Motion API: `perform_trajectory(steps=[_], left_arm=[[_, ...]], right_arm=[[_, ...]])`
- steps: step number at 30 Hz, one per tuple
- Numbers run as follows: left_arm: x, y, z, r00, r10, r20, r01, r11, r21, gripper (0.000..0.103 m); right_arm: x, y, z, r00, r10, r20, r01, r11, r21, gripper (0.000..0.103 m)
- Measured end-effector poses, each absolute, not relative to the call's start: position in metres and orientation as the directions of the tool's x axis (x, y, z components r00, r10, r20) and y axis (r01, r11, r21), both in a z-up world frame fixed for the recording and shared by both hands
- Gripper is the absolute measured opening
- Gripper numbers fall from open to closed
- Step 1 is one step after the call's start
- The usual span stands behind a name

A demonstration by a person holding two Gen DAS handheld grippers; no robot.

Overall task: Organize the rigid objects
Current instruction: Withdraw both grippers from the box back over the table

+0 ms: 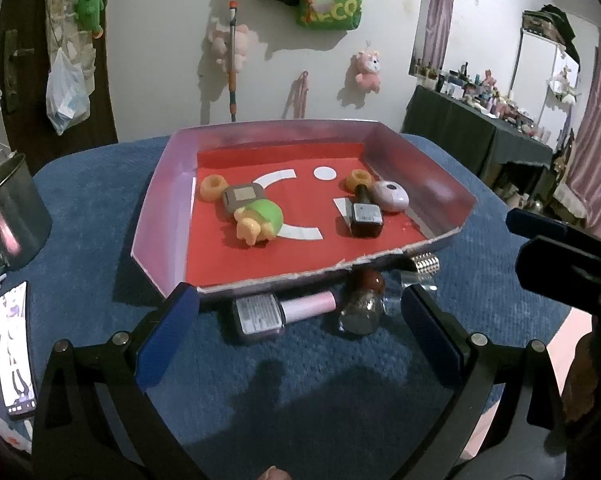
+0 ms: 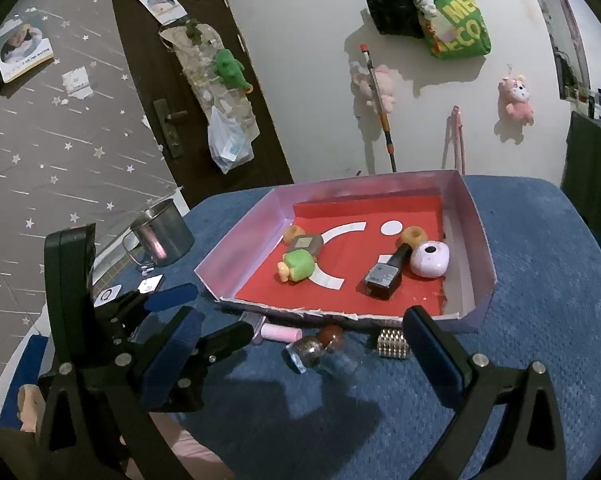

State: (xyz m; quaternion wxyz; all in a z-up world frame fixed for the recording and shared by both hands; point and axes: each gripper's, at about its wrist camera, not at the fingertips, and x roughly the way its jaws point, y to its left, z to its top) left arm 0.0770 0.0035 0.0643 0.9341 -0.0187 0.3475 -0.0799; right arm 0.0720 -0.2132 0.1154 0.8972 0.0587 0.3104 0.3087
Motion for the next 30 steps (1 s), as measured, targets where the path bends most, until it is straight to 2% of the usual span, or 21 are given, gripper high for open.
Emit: perform_trajectory(steps=[17,30], left_arm=[[0.059,0.004,0.041,0.705,-0.173,-0.688,0.135,0.985,-0.11,0.103],[0.066,0.005,0.015,0.65,-0.174,-0.74,0.127,0.985,-0.119,0.103]], right_arm=[[0.05,-0.213,0.098,0.625,0.55,-0.554,-0.505,0.826,0.249,0.103],[0.057,-0.216,0.06,0.595,0.501,-0.629,-0.455,0.855,0.25,0.103]])
